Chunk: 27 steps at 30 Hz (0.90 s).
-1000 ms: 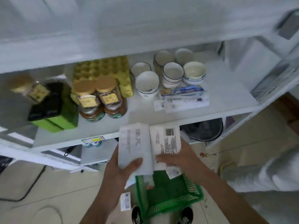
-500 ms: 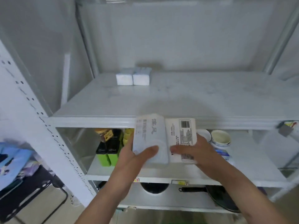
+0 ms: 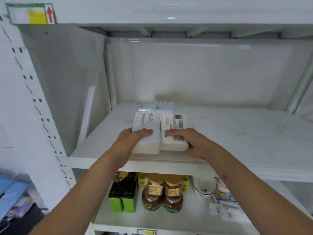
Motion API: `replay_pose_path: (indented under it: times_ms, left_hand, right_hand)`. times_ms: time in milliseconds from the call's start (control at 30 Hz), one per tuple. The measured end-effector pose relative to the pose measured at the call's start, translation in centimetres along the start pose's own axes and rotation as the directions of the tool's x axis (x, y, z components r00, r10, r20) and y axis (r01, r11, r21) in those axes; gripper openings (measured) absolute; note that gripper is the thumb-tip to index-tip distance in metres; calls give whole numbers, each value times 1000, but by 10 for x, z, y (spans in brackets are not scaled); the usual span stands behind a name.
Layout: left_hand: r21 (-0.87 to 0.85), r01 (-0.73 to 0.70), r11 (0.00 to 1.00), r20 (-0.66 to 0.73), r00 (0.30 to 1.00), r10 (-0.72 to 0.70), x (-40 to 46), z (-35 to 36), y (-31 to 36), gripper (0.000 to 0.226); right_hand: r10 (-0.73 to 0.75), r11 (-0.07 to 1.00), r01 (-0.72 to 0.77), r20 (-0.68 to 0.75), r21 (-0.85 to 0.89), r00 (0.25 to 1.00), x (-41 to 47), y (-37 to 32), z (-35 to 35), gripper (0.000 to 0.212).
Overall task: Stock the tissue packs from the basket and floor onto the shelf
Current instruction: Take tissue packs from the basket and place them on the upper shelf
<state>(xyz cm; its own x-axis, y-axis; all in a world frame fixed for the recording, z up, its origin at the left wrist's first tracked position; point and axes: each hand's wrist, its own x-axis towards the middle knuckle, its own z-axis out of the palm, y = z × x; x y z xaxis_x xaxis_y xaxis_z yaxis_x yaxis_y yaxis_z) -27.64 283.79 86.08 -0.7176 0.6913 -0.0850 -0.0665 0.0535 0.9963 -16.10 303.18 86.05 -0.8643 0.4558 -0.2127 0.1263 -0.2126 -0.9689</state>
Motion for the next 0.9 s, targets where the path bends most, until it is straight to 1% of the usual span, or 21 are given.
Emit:
replay_pose_path:
  times_ms: [33, 133, 233, 300, 333, 367, 400, 433, 467, 500, 533, 567, 600, 633, 667, 700, 733, 833, 900]
  left_hand:
    - [15, 14, 1000, -15, 1000, -14, 13, -6, 2, 54]
    - [73, 47, 996, -102, 994, -40, 49, -17, 3, 37]
    - [157, 51, 986, -131, 991, -30, 77, -23, 3, 37]
    - [184, 38, 982, -150, 989, -11, 95, -26, 3, 37]
    - [209, 23, 978, -157, 988, 10, 101, -27, 4, 40]
    - [239, 5, 971, -154, 988, 33, 106, -30, 5, 44]
    - [267, -11, 964, -138, 989, 50, 111, -33, 5, 45]
    - [285, -30, 958, -101, 993, 61, 112, -37, 6, 47]
    - [307, -50, 950, -48, 997, 68, 112, -43, 5, 51]
    - [355, -66, 932, 8, 998, 68, 111, -50, 3, 60]
    - [422, -77, 903, 49, 997, 61, 108, -56, -1, 74]
    - [502, -85, 861, 75, 996, 54, 109, -62, -7, 100]
    - [562, -91, 822, 75, 995, 58, 109, -65, -11, 115]
    - [592, -100, 800, 63, 995, 78, 112, -67, -14, 121]
    - [598, -116, 793, 52, 993, 107, 113, -66, -15, 120]
    - [599, -131, 790, 48, 991, 128, 118, -64, -17, 118]
    - [595, -136, 792, 41, 989, 140, 121, -60, -16, 117]
    - [614, -124, 779, 44, 991, 123, 137, -53, -14, 117]
    - [619, -119, 777, 48, 992, 114, 148, -51, -15, 120]
  right_hand:
    - [10, 1000, -10, -5, -19, 1000, 12, -4, 4, 45]
    - [31, 996, -35, -47, -78, 998, 46, -9, 13, 48]
    - [-4, 989, -11, -100, -148, 995, 74, -7, 17, 47]
    - [-53, 976, 21, -141, -216, 989, 89, -5, 18, 42]
    - [-84, 963, 37, -166, -267, 983, 96, -5, 19, 38]
    - [-120, 942, 53, -186, -330, 975, 100, -6, 20, 39]
    - [-151, 910, 62, -189, -410, 970, 101, -6, 21, 47]
    - [-175, 866, 62, -184, -496, 967, 99, -8, 20, 56]
    - [-193, 820, 62, -173, -570, 966, 94, -8, 18, 60]
    - [-209, 780, 78, -141, -621, 968, 87, -7, 14, 60]
    - [-217, 755, 104, -96, -648, 971, 82, -3, 8, 58]
    - [-231, 733, 131, -63, -667, 971, 77, 3, 3, 55]
    - [-247, 705, 144, -50, -695, 968, 73, 8, -1, 56]
    - [-277, 667, 153, -51, -730, 959, 73, 14, -4, 62]
    - [-313, 629, 151, -71, -763, 947, 74, 18, -4, 74]
    - [-343, 603, 140, -96, -786, 935, 76, 21, -4, 80]
    - [-365, 586, 137, -110, -798, 925, 78, 23, -3, 79]
    - [-405, 549, 161, -93, -820, 910, 87, 21, -1, 61]
    - [-400, 550, 149, -103, -822, 911, 95, 18, -2, 52]
